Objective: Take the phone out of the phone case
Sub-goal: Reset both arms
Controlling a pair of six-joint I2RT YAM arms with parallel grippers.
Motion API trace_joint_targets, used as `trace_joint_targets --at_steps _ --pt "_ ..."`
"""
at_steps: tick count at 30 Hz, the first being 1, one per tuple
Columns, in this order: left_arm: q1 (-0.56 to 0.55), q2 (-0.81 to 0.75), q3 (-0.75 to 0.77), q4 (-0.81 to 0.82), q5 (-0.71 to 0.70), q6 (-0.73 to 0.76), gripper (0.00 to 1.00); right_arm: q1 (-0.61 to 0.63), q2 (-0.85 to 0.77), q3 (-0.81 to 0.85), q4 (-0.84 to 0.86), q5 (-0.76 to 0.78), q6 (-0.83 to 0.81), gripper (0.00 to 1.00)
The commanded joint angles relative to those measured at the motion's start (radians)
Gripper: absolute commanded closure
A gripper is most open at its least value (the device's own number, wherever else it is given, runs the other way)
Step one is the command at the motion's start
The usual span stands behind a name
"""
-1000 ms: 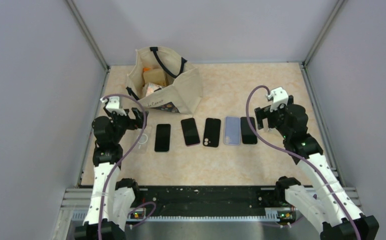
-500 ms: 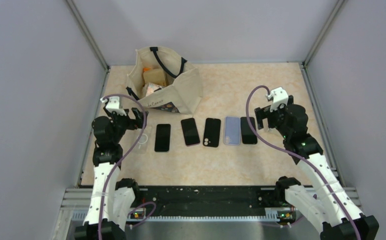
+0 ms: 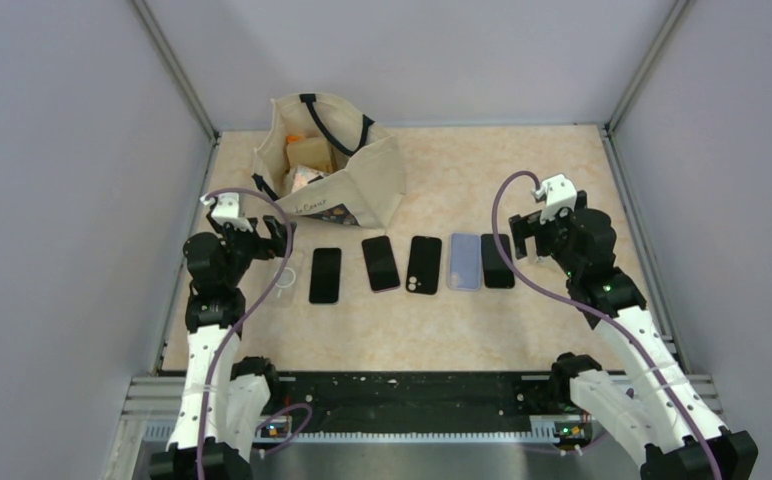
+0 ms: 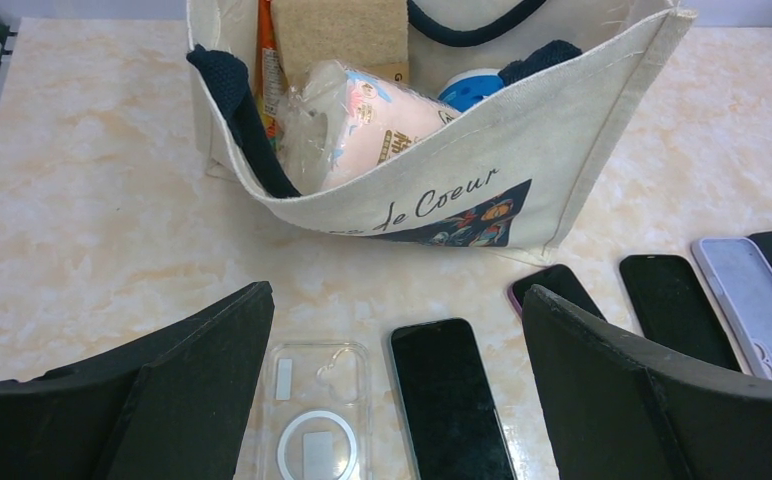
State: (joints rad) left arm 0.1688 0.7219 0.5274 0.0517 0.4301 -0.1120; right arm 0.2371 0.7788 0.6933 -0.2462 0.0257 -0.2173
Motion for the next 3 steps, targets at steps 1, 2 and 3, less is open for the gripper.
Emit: trace_joint_targets --at_steps 1,2,3 --pt "0.009 -0.017 0.000 0.040 0.009 0.010 0.01 -0.007 -0.009 -0.008 0.054 0.006 -0.007 0.01" --pt "0.009 -0.017 0.000 0.042 0.010 0.011 0.01 -0.008 -0.008 -0.006 0.053 0.005 -0.006 0.01" --pt "0.008 -0.018 0.000 0.042 0.012 0.011 0.01 -0.007 -0.011 -0.006 0.052 0.003 -0.005 0.01"
